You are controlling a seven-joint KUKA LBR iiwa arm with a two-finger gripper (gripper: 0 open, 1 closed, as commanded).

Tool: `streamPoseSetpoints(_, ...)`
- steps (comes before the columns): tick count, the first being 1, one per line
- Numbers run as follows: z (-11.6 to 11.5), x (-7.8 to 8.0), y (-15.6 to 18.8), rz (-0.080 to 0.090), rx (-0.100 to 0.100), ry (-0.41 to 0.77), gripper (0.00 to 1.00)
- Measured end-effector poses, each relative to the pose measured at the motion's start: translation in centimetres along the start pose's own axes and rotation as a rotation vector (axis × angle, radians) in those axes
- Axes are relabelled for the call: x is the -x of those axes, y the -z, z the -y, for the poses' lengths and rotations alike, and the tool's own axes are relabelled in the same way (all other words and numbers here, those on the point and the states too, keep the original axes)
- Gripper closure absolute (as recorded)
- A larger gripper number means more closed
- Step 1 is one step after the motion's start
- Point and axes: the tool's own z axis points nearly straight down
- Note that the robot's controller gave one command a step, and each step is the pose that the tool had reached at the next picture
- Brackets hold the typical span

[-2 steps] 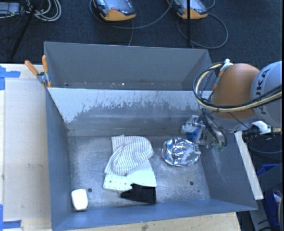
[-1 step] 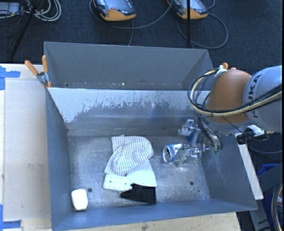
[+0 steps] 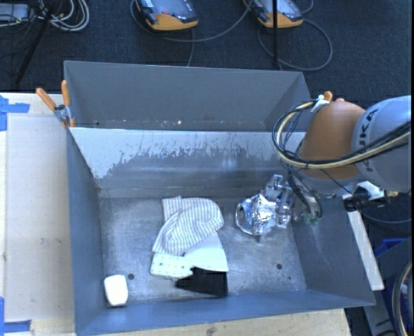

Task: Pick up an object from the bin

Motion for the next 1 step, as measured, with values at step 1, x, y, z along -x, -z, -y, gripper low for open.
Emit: streamPoseSetpoints(1, 0.00, 0.00, 0.00, 0.000, 0.000, 0.000, 1.00)
